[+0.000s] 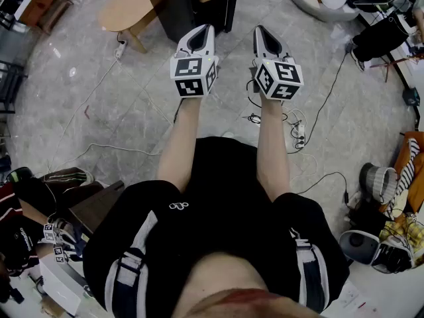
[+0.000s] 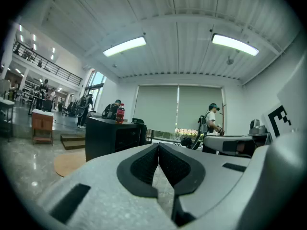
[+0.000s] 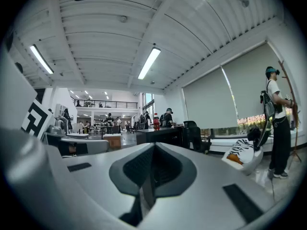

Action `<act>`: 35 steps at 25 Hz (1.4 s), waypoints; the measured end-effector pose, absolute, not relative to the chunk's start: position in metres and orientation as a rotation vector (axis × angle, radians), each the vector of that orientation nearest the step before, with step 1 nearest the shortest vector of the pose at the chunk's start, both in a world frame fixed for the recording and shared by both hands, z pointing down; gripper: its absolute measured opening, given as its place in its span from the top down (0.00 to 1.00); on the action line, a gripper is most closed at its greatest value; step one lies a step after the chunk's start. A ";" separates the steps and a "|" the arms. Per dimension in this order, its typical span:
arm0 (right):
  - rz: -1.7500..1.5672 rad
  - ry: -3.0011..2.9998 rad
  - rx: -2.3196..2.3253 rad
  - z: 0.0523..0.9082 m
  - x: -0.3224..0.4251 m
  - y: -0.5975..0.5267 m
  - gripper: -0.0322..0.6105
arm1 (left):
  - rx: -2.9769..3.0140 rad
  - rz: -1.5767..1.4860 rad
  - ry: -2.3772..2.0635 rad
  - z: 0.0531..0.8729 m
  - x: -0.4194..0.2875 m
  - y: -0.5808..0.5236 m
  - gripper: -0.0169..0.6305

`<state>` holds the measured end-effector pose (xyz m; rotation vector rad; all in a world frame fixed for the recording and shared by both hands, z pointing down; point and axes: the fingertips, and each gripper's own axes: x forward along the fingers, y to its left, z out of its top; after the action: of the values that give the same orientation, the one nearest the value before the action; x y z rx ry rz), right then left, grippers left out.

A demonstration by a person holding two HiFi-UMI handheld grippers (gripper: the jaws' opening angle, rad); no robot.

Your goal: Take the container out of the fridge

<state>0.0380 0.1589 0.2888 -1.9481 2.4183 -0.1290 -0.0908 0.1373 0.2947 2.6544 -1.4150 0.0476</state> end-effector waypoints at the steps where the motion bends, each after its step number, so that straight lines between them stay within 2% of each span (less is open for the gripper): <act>1: -0.127 2.418 -1.947 0.289 0.040 0.156 0.93 | 2.654 0.048 -1.416 0.295 -0.089 0.135 0.96; 19: -0.111 2.354 -1.926 0.277 0.092 0.139 0.93 | 2.625 0.014 -1.489 0.290 -0.065 0.122 0.96; 27: -0.137 2.374 -1.877 0.287 0.093 0.125 0.93 | 2.567 0.022 -1.567 0.302 -0.082 0.111 0.96; 35: -0.156 2.402 -1.865 0.307 0.101 0.060 0.93 | 2.542 0.034 -1.570 0.323 -0.072 0.046 0.96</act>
<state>0.1006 0.0597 0.3072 -1.8646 2.4020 -0.1561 -0.0720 0.0463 0.3228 2.5418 -1.5697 0.0340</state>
